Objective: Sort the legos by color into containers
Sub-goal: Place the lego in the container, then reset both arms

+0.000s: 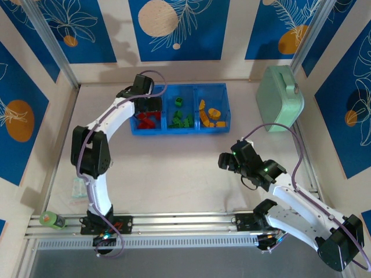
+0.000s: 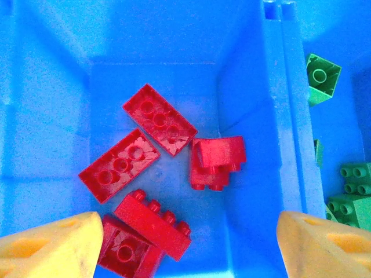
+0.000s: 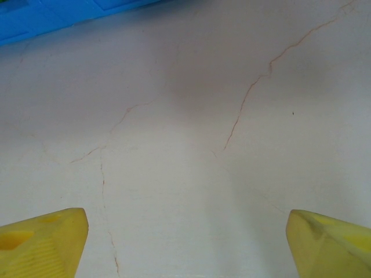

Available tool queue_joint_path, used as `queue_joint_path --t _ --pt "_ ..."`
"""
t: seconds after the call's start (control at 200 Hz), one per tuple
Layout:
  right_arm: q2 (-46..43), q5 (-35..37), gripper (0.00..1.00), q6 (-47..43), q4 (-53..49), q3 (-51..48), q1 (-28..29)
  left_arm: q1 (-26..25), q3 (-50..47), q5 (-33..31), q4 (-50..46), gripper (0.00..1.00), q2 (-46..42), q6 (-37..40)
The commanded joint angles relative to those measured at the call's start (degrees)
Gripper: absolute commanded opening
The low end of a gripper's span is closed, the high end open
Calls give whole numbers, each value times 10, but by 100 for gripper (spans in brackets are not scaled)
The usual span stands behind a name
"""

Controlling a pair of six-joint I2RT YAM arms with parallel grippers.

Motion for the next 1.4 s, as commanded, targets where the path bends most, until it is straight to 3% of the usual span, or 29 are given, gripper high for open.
queue_joint_path --t 0.0,0.285,0.825,1.396 --pt "-2 6 90 -11 9 14 -3 4 -34 -14 23 79 -69 4" --pt "26 54 91 -79 27 68 -5 3 -140 -47 73 80 -194 23" --pt "93 58 99 -283 125 186 -19 1 -324 -87 110 83 -435 50" --pt "37 50 99 -322 214 70 -43 -7 -541 -181 179 95 -608 88"
